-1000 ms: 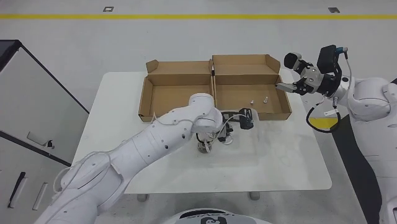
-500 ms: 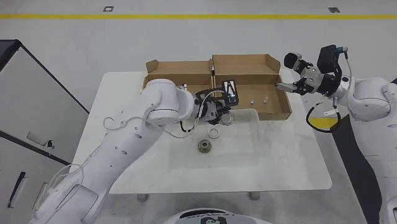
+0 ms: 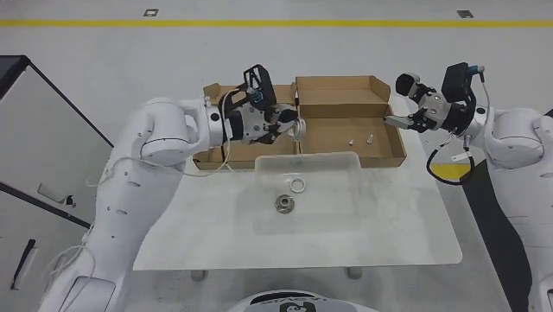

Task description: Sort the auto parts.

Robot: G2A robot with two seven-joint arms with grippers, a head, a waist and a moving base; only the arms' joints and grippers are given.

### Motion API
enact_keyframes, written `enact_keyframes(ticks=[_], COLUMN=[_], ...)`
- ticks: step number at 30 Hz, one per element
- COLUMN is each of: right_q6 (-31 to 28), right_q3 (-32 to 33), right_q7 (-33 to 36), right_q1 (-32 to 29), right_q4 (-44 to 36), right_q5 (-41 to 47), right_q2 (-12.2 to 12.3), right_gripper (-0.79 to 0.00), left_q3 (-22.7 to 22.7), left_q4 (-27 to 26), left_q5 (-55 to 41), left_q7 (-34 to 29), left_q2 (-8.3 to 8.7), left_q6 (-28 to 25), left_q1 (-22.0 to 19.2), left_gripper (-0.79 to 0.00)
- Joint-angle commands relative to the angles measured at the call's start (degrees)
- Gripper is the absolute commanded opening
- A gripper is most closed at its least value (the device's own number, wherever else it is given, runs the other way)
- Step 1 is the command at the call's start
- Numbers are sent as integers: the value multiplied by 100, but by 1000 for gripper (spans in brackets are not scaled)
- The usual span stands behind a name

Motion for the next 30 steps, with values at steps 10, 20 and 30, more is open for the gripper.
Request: enact_keyframes(ticks=[10, 20, 30], right_q6=[0, 0, 0], right_q3=[0, 0, 0], right_q7=[0, 0, 0], right_q1=[0, 0, 0], right_q4=[0, 0, 0], right_q5=[0, 0, 0], right_q2=[0, 0, 0], right_gripper=[0, 0, 0], left_q3=[-667, -1254, -1562], left_q4=[-191, -93, -151], left_q5=[-661, -2125, -3542], left_q7=[499, 928, 1263], left_q2=[188, 336, 501], left_q6=[-103, -498, -1186], left_q1=[706, 1036, 1388], left_gripper=[-785, -785, -785])
